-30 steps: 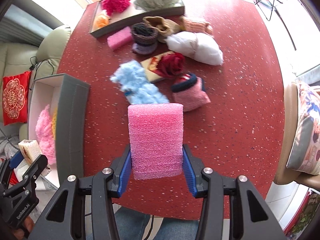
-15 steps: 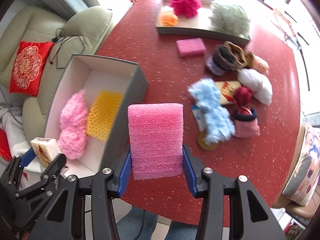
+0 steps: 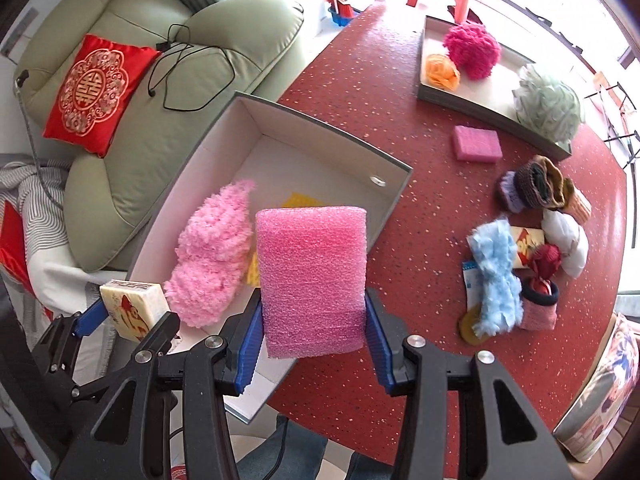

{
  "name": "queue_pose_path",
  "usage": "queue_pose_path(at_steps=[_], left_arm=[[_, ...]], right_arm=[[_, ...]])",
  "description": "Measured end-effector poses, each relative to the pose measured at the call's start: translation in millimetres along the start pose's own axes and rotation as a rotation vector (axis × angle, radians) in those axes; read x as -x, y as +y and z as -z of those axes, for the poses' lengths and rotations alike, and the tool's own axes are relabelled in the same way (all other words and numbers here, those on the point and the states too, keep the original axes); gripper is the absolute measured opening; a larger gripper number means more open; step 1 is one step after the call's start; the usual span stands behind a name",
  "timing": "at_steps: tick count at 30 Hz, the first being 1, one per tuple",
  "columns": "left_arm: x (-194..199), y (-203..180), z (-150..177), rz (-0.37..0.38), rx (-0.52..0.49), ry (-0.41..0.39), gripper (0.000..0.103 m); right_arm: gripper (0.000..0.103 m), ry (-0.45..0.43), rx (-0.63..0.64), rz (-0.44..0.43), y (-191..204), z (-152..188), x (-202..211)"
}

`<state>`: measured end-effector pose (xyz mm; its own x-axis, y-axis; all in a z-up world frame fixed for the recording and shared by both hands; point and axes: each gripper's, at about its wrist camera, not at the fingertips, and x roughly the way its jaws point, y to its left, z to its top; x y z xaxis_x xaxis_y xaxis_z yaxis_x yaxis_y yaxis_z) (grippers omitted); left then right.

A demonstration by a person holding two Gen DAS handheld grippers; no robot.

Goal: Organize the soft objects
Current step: 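Carry the tissue pack with the left tool while the right tool carries the pink foam block over the box, then lower both items into the box and open both tools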

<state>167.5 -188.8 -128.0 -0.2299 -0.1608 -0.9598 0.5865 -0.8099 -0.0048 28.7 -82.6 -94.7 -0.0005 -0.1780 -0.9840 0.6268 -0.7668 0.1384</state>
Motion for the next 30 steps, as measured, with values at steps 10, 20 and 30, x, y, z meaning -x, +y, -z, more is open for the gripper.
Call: queue_pose_path(at_steps=[10,20,30], left_arm=[[-21.5,1.3,-2.5,-0.009,-0.007,0.048,0.077],[-38.7,-9.3,-4.0,-0.005,-0.037,0.078,0.077],[-53.8,-10.5,-6.2,-0.011,-0.042,0.109,0.077]], right_arm=[[0.051,0.031,0.031,-0.026,21.2,-12.3,-20.6],[0.051,0.076,0.035,-0.013,22.7,-19.3,-44.0],[0.051,0.115,0.037,0.001,22.3,-23.9,-61.2]])
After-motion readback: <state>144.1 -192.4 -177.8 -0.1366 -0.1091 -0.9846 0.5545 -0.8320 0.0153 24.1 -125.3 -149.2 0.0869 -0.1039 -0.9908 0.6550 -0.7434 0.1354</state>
